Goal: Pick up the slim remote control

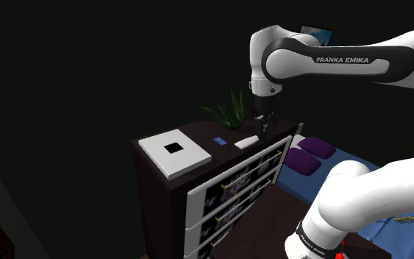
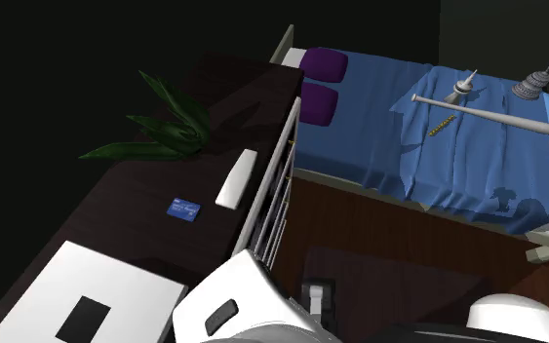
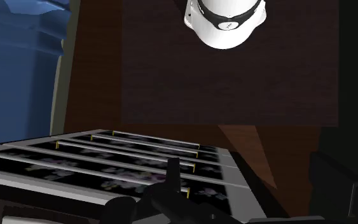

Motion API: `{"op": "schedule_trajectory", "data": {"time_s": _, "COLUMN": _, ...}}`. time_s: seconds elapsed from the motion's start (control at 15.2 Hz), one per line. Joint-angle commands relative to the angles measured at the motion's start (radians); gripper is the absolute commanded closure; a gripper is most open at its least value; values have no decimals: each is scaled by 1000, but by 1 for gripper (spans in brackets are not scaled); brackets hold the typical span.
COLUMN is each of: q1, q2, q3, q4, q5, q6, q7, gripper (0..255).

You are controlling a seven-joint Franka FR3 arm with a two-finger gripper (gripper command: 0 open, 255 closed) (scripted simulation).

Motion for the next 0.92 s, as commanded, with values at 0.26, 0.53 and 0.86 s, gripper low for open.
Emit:
{"op": "schedule_trajectory", "data": {"time_s": 0.26, "q1": 0, "q2": -48, "q3": -109, "q4": -85, "q5": -97, "q6": 74, "q7": -194, "gripper": 0}}
{"op": "schedule_trajectory", "data": {"time_s": 0.53, "q1": -7, "q2": -57, "q3": -227, "q4": -141, "q5": -197, "q6": 165, "q7": -385, "gripper": 0}}
{"op": "schedule_trajectory", "data": {"time_s": 0.86, "q1": -11, "q2": -5, "q3": -386, "q4": -166, "q5": -310, "q6": 304, "q7": -619, "gripper": 0}}
